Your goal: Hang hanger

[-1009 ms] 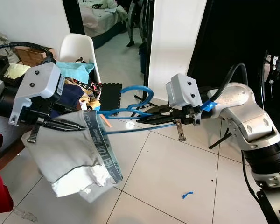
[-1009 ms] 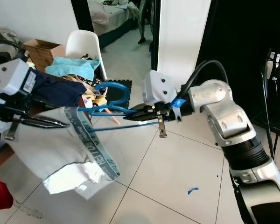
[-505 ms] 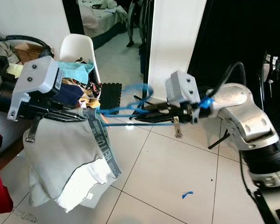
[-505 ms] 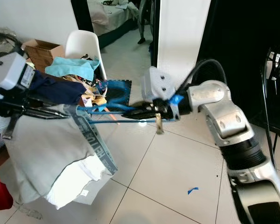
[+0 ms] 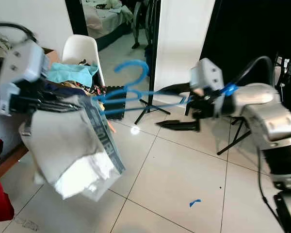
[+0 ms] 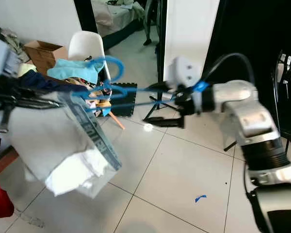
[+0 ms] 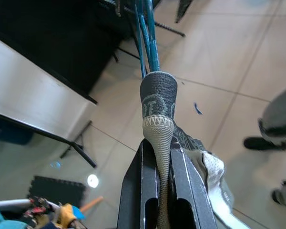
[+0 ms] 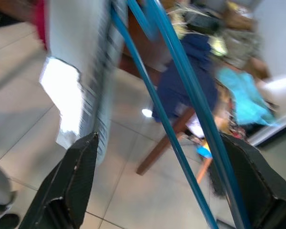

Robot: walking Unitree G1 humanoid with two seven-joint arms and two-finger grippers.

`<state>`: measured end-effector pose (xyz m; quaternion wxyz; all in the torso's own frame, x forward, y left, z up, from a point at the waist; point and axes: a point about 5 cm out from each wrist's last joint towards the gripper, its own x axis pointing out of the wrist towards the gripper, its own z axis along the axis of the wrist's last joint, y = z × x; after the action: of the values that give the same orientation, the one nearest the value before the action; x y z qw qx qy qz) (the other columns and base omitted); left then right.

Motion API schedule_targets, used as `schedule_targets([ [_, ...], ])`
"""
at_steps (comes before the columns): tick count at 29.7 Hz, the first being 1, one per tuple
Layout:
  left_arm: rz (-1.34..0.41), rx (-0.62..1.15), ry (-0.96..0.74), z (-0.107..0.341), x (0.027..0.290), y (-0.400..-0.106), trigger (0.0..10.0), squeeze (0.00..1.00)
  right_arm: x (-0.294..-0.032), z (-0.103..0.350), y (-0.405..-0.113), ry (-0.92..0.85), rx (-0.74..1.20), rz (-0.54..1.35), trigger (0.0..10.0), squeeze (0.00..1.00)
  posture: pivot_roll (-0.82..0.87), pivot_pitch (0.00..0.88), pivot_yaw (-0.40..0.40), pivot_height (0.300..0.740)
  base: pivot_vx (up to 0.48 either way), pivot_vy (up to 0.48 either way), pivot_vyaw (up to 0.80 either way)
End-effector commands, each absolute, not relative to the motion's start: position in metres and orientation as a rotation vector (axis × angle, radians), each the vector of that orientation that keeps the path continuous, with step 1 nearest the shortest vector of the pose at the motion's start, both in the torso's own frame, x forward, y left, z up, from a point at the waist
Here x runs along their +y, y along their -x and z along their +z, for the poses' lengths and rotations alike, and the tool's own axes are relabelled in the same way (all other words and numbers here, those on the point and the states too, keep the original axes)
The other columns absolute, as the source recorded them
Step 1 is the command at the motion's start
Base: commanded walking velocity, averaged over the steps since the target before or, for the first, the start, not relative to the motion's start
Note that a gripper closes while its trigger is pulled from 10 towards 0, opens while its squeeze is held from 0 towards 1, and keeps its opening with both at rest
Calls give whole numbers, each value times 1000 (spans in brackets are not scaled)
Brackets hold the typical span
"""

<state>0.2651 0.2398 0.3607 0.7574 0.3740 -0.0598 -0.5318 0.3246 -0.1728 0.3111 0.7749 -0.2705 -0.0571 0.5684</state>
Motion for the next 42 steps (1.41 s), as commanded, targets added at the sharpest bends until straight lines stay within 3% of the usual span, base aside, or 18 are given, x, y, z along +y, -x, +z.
schedule_targets([
  [1, -1144, -155, -823, 367, 244, -262, 0, 0, -181, 315, -324, 579, -141, 1206, 10000, 1000, 11, 49, 9, 740, 0, 0, 0],
  [3, -1116, -194, -827, 373, 250, -259, 0, 0, -209, 310, -320, 521, -90, 1154, 10000, 1000, 9, 53, 6, 740, 0, 0, 0],
  [7, -1100, -220, -831, 378, 253, -257, 0, 0, -227, 295, -311, 472, 4, 1174, 10000, 1000, 11, 55, 4, 740, 0, 0, 0],
  [8, -1100, -251, -823, 382, 253, -255, 0, 0, -232, 274, -301, 429, 92, 1225, 10000, 173, 6, 56, 4, 740, 0, 0, 0],
  [9, -1105, -281, -815, 387, 253, -253, 0, 0, -232, 256, -293, 377, 162, 1272, 10000, 0, 3, 59, 6, 740, 0, 0, 0],
  [13, -1119, -335, -798, 393, 249, -250, 0, 0, -219, 231, -281, 276, 216, 1346, 10000, 0, 5, 59, 5, 740, 0, 0, 0],
  [14, -1136, -359, -798, 395, 244, -250, 0, 0, -198, 221, -278, 194, 183, 1385, 10000, 0, 2, 61, 9, 740, 0, 0, 0],
  [15, -1136, -359, -798, 395, 244, -250, 0, 0, -198, 221, -278, 194, 183, 1385, 10000, 0, 2, 61, 9, 740, 0, 0, 0],
  [16, -1166, -370, -786, 395, 240, -248, 3176, 0, -183, 221, -281, 137, 121, 1379, 10000, 0, 2, 59, 13, 740, 0, 0, 0],
  [17, -1166, -370, -786, 395, 240, -248, 3176, 0, -183, 221, -281, 137, 121, 1379, 10000, 0, 2, 59, 13, 740, 0, 0, 0],
  [18, -1203, -387, -761, 397, 235, -245, 6118, 0, -166, 224, -287, 59, 42, 1356, 10000, 0, 4, 58, 14, 740, 0, 0, 0],
  [19, -1203, -387, -761, 397, 235, -245, 6118, 0, -166, 224, -287, 59, 42, 1356, 10000, 0, 4, 58, 14, 740, 0, 0, 0],
  [20, -1237, -395, -742, 397, 232, -244, 7725, 0, -153, 228, -292, -19, -20, 1336, 10000, 0, 4, 58, 14, 740, 0, 0, 0],
  [21, -1237, -395, -742, 397, 232, -244, 7725, 0, -153, 228, -292, -19, -20, 1336, 10000, 0, 4, 58, 14, 740, 0, 0, 0],
  [22, -1287, -371, -732, 395, 231, -241, 10000, 0, -141, 237, -297, -108, -88, 1325, 10000, 0, 7, 54, 17, 740, 0, 0, 0],
  [29, -1405, -355, -651, 398, 237, -234, 10000, 0, -127, 263, -298, -323, -227, 1373, 10000, 0, 5, 48, 18, 740, 0, 0, 0],
  [34, -1485, -488, -566, 412, 230, -227, 10000, 0, -113, 265, -283, -353, -244, 1458, 10000, 0, 7, 48, 21, 740, 0, 0, 0],
  [42, -1566, -537, -512, 415, 221, -223, 10000, 0, -87, 269, -270, -338, -233, 1524, 10000, 0, 4, 41, 25, 740, 0, 0, 0],
])
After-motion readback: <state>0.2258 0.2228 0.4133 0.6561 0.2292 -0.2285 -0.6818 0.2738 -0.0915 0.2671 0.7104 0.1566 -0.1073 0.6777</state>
